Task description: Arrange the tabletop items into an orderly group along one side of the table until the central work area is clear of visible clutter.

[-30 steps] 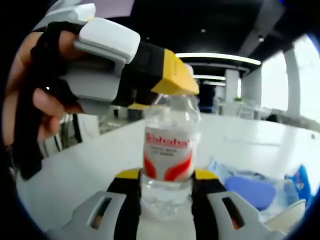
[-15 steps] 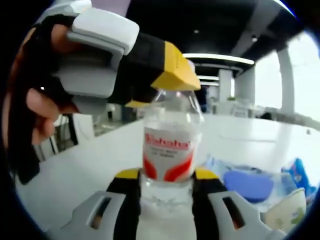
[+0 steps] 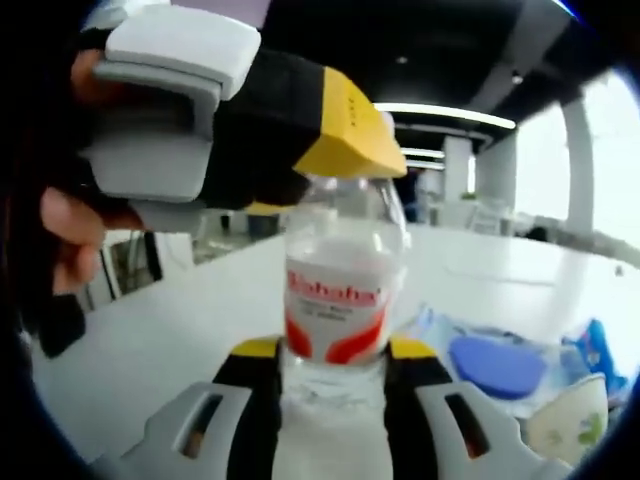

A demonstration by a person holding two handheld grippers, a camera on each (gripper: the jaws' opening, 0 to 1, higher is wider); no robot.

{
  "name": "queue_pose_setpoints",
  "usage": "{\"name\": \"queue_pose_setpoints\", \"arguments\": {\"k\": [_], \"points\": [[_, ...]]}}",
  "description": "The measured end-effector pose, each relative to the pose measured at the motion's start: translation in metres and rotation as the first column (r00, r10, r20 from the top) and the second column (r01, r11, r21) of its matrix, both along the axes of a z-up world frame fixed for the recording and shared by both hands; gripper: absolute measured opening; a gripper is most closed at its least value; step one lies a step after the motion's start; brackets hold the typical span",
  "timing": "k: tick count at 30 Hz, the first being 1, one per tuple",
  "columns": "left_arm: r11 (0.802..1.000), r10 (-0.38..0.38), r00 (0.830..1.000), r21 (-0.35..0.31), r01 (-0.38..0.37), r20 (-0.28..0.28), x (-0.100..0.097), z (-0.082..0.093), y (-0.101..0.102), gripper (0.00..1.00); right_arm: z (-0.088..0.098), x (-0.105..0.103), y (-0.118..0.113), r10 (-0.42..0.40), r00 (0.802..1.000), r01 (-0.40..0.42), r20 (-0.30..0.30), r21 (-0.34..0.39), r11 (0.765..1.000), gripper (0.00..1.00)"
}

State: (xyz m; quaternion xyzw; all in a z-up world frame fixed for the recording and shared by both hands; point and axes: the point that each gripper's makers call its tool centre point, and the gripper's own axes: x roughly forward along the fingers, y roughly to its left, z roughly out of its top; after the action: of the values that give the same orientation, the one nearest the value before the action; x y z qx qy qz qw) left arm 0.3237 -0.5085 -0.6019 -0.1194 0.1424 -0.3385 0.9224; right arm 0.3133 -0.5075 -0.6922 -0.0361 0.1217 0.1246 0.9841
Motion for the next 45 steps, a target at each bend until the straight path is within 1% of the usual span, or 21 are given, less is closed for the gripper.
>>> {"name": "queue_pose_setpoints", "arguments": {"k": [7,9,10,11,12,15,19,28,30,33,38,41,45], "points": [[1.000,0.011,1.000,0.006,-0.011,-0.001,0.001,-0.005,0.010,0.30,-0.001,-0.003,0.003,0.007,1.000,-0.007,-0.016,0.007,1.000,0.36],[1.000,0.011,1.000,0.005,-0.011,-0.002,0.000,-0.005,0.009,0.30,-0.001,-0.004,0.003,0.002,1.000,-0.001,-0.022,0.018,1.000,0.35],[1.000,0.008,1.000,0.002,-0.008,-0.002,-0.003,-0.004,0.007,0.30,-0.001,-0.004,0.002,-0.008,1.000,0.009,-0.027,0.026,1.000,0.35],[1.000,0.004,1.000,-0.002,-0.004,-0.002,-0.003,-0.003,0.006,0.30,-0.003,-0.004,0.002,-0.037,0.998,0.040,-0.043,0.061,0.997,0.35],[1.000,-0.003,1.000,-0.004,0.003,-0.001,-0.003,-0.003,0.005,0.30,-0.002,-0.004,0.000,-0.066,0.997,0.069,-0.037,0.078,0.995,0.35],[1.000,-0.017,1.000,-0.013,0.017,-0.006,-0.001,-0.004,0.004,0.31,-0.003,-0.004,0.001,-0.076,0.997,0.078,-0.033,0.076,0.994,0.35],[0.999,-0.018,1.000,-0.041,0.017,-0.015,0.000,-0.007,0.006,0.33,-0.003,-0.004,0.000,-0.081,0.996,0.084,-0.035,0.078,0.993,0.35],[0.999,-0.023,1.000,-0.037,0.022,-0.014,-0.001,-0.006,0.001,0.34,-0.002,-0.006,-0.002,-0.104,0.993,0.109,-0.051,0.098,0.989,0.35],[0.999,-0.025,1.000,-0.038,0.024,-0.013,0.000,-0.006,0.000,0.33,-0.002,-0.006,-0.003,-0.110,0.993,0.114,-0.044,0.093,0.989,0.35],[0.999,-0.025,1.000,-0.044,0.025,-0.014,-0.005,-0.004,-0.003,0.34,-0.002,-0.006,-0.003,-0.109,0.994,0.111,-0.031,0.073,0.991,0.35],[0.998,-0.023,1.000,-0.055,0.023,-0.008,-0.008,-0.003,-0.004,0.34,-0.002,-0.006,-0.003,-0.110,0.994,0.112,-0.029,0.072,0.991,0.35],[0.998,-0.017,1.000,-0.068,0.016,-0.015,-0.008,-0.004,-0.003,0.35,-0.002,-0.006,-0.003,-0.110,0.994,0.111,-0.027,0.071,0.991,0.35],[0.998,-0.018,1.000,-0.063,0.017,-0.013,-0.008,-0.004,-0.003,0.36,-0.002,-0.006,-0.003,-0.106,0.994,0.108,-0.027,0.066,0.992,0.35]]}}
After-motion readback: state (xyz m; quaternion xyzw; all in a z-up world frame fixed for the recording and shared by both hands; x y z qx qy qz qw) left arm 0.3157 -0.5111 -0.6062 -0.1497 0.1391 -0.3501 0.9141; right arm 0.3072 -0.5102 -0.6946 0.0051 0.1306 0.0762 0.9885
